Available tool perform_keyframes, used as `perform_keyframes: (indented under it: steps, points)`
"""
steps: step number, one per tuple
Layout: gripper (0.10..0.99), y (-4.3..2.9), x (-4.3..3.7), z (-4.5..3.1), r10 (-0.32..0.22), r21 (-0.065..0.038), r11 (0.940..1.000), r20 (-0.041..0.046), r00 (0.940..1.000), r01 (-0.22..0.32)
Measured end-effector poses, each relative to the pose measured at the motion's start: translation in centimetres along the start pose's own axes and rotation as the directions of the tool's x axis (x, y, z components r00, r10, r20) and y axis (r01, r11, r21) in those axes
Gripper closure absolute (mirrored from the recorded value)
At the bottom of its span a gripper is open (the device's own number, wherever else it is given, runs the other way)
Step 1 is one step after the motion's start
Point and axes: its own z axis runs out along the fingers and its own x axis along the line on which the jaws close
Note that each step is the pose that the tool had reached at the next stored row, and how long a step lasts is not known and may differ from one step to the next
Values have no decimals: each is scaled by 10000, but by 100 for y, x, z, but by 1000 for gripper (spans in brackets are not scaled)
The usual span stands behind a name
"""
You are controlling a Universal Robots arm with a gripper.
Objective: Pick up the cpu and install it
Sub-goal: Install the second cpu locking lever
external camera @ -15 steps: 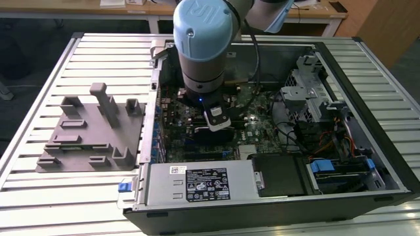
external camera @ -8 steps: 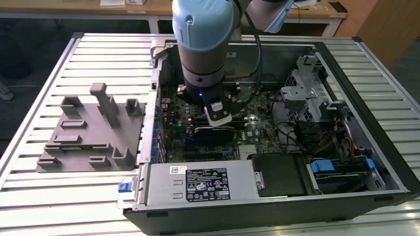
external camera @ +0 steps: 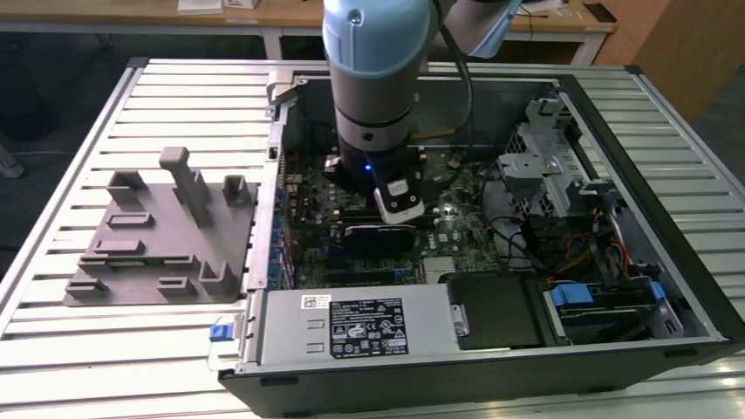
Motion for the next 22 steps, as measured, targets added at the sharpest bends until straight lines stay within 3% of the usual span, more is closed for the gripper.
perform_keyframes:
  steps: [5, 12, 22]
  points:
    - [980, 65, -110, 16, -2, 103, 9999, 21, 10000, 2]
    - [980, 227, -171, 56, -13, 339, 9994, 58, 10000, 11]
    - [980, 493, -197, 123, -48, 850, 9964, 155, 9999, 34]
